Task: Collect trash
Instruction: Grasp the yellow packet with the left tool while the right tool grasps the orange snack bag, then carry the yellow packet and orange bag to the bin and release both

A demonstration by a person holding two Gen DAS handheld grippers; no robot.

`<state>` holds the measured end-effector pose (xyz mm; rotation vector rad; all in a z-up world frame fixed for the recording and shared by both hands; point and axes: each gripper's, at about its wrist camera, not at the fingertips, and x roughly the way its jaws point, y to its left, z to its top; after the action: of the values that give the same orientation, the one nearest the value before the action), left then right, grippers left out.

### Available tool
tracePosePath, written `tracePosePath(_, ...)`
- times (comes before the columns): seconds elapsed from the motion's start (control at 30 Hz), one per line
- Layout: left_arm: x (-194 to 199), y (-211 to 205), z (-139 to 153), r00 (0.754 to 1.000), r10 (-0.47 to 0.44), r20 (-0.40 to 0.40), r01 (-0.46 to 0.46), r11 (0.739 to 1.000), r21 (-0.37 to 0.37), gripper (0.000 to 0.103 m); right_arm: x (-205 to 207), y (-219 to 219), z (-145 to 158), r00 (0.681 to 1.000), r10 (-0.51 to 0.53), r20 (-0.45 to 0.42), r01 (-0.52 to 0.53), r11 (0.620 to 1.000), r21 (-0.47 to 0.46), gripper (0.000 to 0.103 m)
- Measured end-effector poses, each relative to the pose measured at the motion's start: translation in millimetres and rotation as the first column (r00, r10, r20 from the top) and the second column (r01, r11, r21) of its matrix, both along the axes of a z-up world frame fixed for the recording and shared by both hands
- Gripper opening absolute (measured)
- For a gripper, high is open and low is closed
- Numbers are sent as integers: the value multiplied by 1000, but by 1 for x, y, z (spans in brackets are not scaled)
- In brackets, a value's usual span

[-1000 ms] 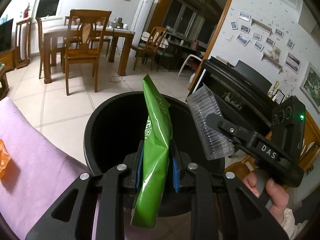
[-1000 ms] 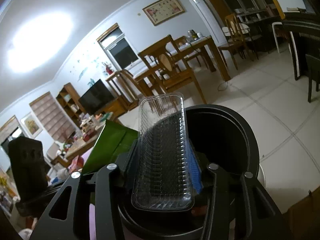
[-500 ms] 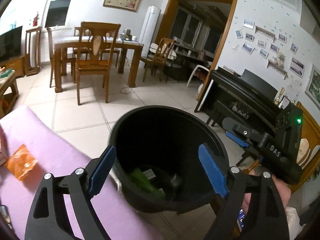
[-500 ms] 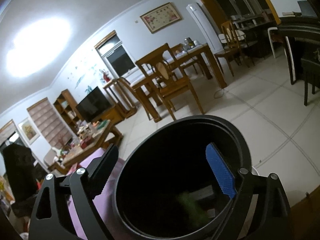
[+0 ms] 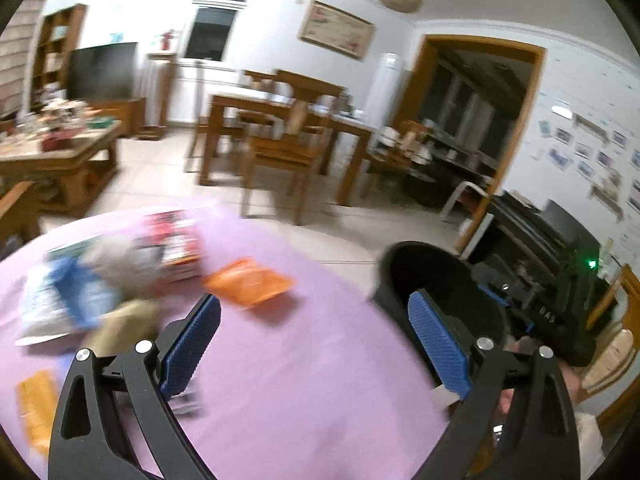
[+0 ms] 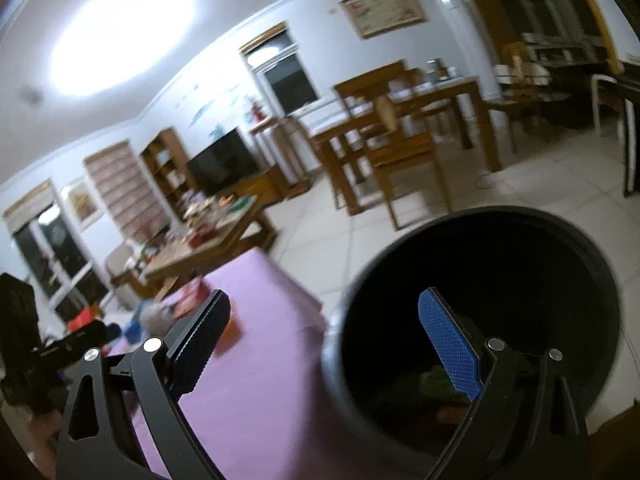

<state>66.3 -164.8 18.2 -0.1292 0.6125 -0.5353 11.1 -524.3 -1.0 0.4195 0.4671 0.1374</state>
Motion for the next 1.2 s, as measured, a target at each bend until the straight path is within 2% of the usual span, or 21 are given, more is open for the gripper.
tracePosePath(0.07, -7, 27, -2, 999, 52, -2, -52, 998, 23, 94, 13, 27, 4, 998, 56, -16, -56, 998, -7, 94)
tracePosePath(0.13, -12, 59, -7, 992, 128, -13, -127, 989, 76, 94, 26, 54, 5, 994, 101, -35, -102, 995, -14, 94)
tracePosePath(0.3, -15, 126, -32, 959, 261, -106, -238, 952, 191, 94, 74, 117, 5, 975, 181, -129, -192, 978, -79, 94)
tracePosePath(0.47, -11, 154, -59, 937, 275, -214, -228, 949, 219, 93, 131, 171, -4, 948, 207, -243, -261, 942, -213, 94)
tracePosePath(0.6, -10, 157, -70, 935, 257, -244, -209, 956, 205, 93, 171, 199, -20, 927, 198, -318, -293, 912, -286, 94)
tracePosePath(0.73, -10, 151, -79, 935, 249, -251, -196, 956, 217, 93, 198, 218, -35, 904, 195, -379, -326, 890, -319, 93)
tracePosePath(0.8, -8, 152, -85, 932, 249, -264, -193, 956, 219, 77, 207, 223, -44, 890, 197, -411, -343, 884, -319, 84)
tracePosePath(0.83, -7, 152, -88, 929, 248, -274, -191, 957, 219, 73, 210, 224, -46, 895, 189, -405, -338, 879, -337, 83)
tracePosePath(0.87, -6, 153, -88, 930, 252, -268, -195, 955, 223, 68, 212, 228, -46, 898, 183, -401, -338, 869, -361, 72)
tracePosePath(0.9, -6, 154, -88, 929, 258, -265, -199, 953, 229, 56, 214, 231, -47, 893, 186, -411, -349, 862, -367, 60)
tracePosePath(0.93, -6, 156, -88, 928, 263, -265, -203, 951, 233, 50, 212, 231, -52, 885, 202, -419, -363, 864, -349, 56)
tracePosePath(0.97, -5, 159, -88, 925, 271, -265, -213, 950, 230, 41, 214, 232, -53, 883, 212, -419, -367, 868, -335, 56)
tracePosePath(1.03, -6, 166, -88, 924, 269, -273, -216, 954, 208, 33, 212, 231, -54, 883, 221, -414, -372, 868, -329, 55)
tracePosePath(1.07, -7, 167, -88, 924, 267, -275, -215, 955, 206, 23, 210, 229, -54, 883, 230, -410, -374, 872, -316, 55)
tracePosePath(1.2, -15, 173, -81, 934, 268, -236, -227, 956, 185, 17, 188, 217, -44, 892, 285, -351, -374, 902, -216, 55)
